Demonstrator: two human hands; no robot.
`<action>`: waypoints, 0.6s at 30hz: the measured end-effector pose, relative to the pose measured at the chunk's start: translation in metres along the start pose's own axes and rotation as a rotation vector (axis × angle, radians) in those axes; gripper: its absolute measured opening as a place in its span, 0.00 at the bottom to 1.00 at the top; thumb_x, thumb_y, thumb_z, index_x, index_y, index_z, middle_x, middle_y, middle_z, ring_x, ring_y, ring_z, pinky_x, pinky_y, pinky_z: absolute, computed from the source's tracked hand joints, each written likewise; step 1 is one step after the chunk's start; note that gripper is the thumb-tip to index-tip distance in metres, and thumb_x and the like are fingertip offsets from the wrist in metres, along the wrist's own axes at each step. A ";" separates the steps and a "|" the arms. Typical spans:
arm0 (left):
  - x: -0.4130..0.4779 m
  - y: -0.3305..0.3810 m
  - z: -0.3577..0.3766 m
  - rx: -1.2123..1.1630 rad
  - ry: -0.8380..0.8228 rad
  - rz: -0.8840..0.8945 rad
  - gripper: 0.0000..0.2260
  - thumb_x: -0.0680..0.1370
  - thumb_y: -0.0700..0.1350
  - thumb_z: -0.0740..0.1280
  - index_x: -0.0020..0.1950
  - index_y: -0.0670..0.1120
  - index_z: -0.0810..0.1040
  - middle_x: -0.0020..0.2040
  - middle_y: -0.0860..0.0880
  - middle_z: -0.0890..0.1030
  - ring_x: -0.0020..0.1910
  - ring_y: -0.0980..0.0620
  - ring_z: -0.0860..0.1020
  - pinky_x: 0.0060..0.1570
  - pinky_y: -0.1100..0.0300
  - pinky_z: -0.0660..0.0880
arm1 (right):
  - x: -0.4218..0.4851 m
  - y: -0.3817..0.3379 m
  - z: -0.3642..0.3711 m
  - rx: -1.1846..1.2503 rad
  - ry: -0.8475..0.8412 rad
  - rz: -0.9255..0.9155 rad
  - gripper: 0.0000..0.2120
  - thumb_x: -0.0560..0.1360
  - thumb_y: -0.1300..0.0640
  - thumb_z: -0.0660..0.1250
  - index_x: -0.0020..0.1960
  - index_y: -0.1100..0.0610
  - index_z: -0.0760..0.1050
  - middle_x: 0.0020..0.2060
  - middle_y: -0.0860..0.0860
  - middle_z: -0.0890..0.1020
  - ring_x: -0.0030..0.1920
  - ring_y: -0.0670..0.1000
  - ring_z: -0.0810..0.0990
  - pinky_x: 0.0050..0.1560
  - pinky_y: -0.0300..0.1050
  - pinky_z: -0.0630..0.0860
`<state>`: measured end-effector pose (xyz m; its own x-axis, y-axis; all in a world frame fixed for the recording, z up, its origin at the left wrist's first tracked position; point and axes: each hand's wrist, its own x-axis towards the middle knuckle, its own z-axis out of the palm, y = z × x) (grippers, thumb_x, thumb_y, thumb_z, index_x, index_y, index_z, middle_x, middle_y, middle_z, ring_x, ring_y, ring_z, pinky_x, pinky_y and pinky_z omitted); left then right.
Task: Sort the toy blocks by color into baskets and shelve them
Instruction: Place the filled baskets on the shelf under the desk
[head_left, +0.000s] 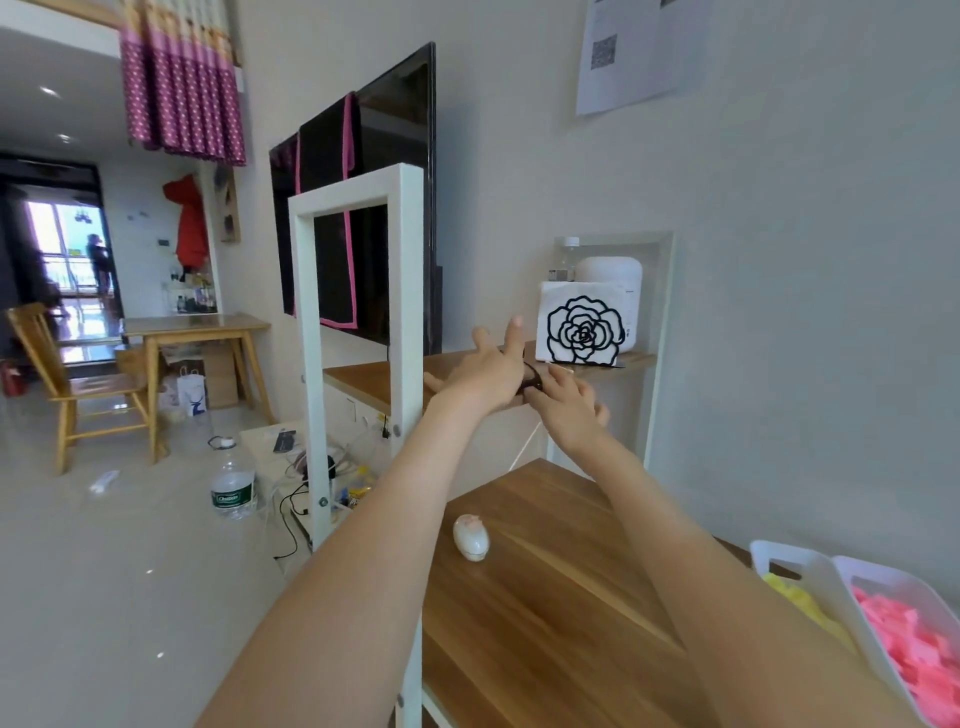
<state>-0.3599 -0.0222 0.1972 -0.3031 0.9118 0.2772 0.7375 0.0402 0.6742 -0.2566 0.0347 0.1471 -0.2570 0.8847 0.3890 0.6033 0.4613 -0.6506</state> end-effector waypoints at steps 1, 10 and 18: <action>0.002 0.000 0.000 0.008 -0.016 -0.001 0.32 0.78 0.65 0.36 0.78 0.49 0.44 0.69 0.44 0.73 0.73 0.41 0.62 0.71 0.35 0.39 | 0.000 0.001 0.001 0.075 -0.028 0.008 0.19 0.79 0.46 0.54 0.69 0.44 0.66 0.75 0.45 0.56 0.74 0.49 0.48 0.71 0.53 0.44; -0.005 -0.002 0.006 0.006 0.141 0.047 0.20 0.84 0.51 0.47 0.72 0.43 0.55 0.64 0.39 0.74 0.56 0.42 0.75 0.58 0.47 0.71 | 0.012 0.008 -0.005 0.243 0.253 0.003 0.08 0.74 0.47 0.63 0.47 0.51 0.74 0.53 0.48 0.75 0.61 0.51 0.68 0.63 0.56 0.64; -0.008 -0.004 0.009 0.118 0.103 0.120 0.21 0.81 0.38 0.55 0.72 0.42 0.55 0.57 0.41 0.76 0.48 0.46 0.75 0.48 0.51 0.76 | 0.016 0.007 0.007 0.212 0.271 0.042 0.10 0.76 0.47 0.61 0.49 0.52 0.76 0.53 0.50 0.77 0.60 0.53 0.68 0.62 0.58 0.66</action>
<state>-0.3550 -0.0255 0.1863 -0.2649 0.8662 0.4237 0.8356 -0.0131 0.5492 -0.2620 0.0525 0.1442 -0.0080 0.8663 0.4994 0.4314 0.4536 -0.7798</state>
